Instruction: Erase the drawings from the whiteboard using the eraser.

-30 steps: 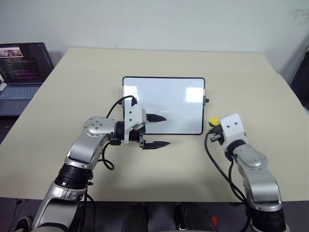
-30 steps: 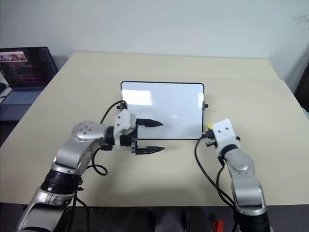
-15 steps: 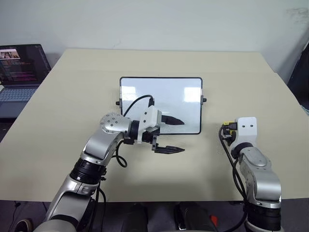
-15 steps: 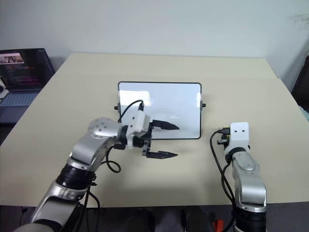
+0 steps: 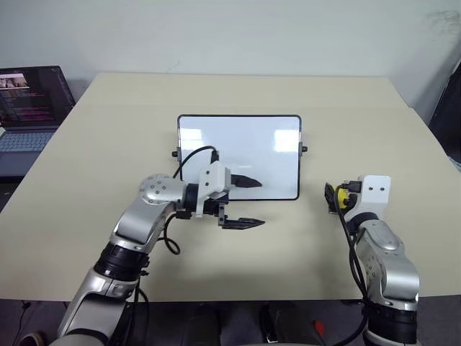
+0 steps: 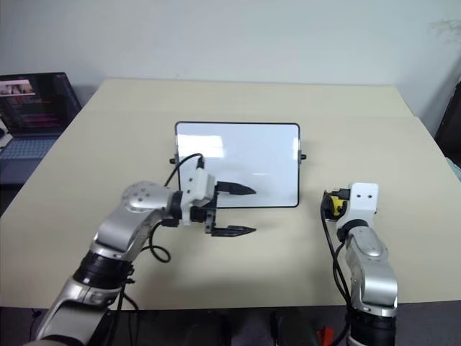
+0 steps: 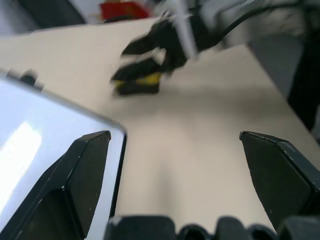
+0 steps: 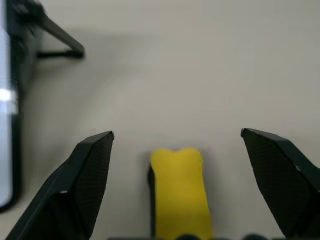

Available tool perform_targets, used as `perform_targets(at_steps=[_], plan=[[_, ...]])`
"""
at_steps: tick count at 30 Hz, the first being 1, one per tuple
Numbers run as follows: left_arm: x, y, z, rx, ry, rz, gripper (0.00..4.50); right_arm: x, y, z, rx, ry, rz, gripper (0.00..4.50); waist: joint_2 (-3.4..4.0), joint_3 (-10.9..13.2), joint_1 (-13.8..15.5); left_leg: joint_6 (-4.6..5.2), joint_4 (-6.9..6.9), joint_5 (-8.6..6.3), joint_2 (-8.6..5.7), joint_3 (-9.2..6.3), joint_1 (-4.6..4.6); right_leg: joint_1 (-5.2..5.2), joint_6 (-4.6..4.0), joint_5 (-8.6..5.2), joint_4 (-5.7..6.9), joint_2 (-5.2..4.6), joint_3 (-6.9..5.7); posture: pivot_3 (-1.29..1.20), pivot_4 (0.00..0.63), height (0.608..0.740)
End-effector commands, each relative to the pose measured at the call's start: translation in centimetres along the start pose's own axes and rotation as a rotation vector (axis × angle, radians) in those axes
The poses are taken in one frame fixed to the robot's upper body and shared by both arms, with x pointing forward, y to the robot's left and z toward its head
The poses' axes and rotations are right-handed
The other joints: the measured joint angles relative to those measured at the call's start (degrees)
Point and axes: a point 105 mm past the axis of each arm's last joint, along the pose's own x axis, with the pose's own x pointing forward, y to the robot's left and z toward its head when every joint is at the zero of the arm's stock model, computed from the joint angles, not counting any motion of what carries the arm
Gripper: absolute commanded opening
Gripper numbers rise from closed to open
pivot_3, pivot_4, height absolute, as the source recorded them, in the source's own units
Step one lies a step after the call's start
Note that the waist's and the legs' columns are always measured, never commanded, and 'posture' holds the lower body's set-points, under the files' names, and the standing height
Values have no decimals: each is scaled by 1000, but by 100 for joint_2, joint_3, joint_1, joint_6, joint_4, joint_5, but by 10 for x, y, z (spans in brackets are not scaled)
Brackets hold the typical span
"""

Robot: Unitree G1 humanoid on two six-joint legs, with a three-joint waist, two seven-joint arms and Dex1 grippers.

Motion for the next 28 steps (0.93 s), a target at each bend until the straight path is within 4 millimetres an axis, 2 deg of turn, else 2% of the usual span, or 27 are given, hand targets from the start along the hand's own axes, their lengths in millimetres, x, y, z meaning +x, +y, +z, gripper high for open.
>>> perform_targets(at_steps=[1,4,6,11,13,15,17,19,23,25,28], plan=[[-18,14,18,7,-63,167,4500,-19,27,29,-29,-129,162,4476,0,0,12,0,1,0,0,-1,-1,0,7,-4,-1,0,-2,0,150,740],[-34,21,17,-35,-96,341,4500,-39,48,34,-67,-165,286,4476,0,0,18,0,4,0,4,-5,0,2,14,-8,0,-8,-2,0,150,740],[-44,19,14,-84,-117,461,4500,-51,53,21,-161,-151,333,4476,0,-2,18,0,4,0,5,-7,0,2,16,-9,-1,-12,0,0,150,740],[-51,11,6,-147,-157,711,4500,-60,42,-5,-177,-142,352,4476,-4,-3,24,-1,6,0,3,-7,3,9,23,-12,0,-38,1,0,150,740],[-63,8,-1,-171,-164,852,4500,-63,37,-16,-185,-134,331,4476,-7,-8,22,-1,9,0,-1,-4,7,11,27,-9,-1,-42,5,0,150,740],[-86,3,-13,-168,-123,1039,4500,-73,41,-24,-137,-129,361,4476,-9,-10,17,0,6,0,-2,-5,16,22,27,-10,-1,-46,5,0,150,740],[-99,-1,-20,-164,-87,1145,4500,-76,41,-30,-105,-119,377,4476,-9,-9,12,0,0,0,2,-4,24,22,26,-11,0,-42,9,0,150,740],[-108,-2,-25,-167,-59,1229,4500,-73,38,-27,-90,-139,376,4476,-9,-10,19,0,1,0,3,-8,26,22,25,-11,4,-38,6,0,150,740],[-134,-14,-50,-198,53,1362,4500,-77,37,-26,-12,-149,362,4476,-9,-9,24,0,7,1,1,-5,50,51,25,-11,3,-39,11,0,150,740],[-138,-16,-59,-233,79,1392,4500,-78,37,-25,-10,-145,360,4476,-8,-8,26,0,-4,-1,2,-7,95,96,20,-16,-15,-42,7,0,150,740],[-136,-8,-62,-258,77,1393,4500,-72,35,-15,-24,-170,348,4476,-12,-5,44,-1,-2,-2,0,-5,96,98,17,-20,-15,-44,4,0,150,740]])
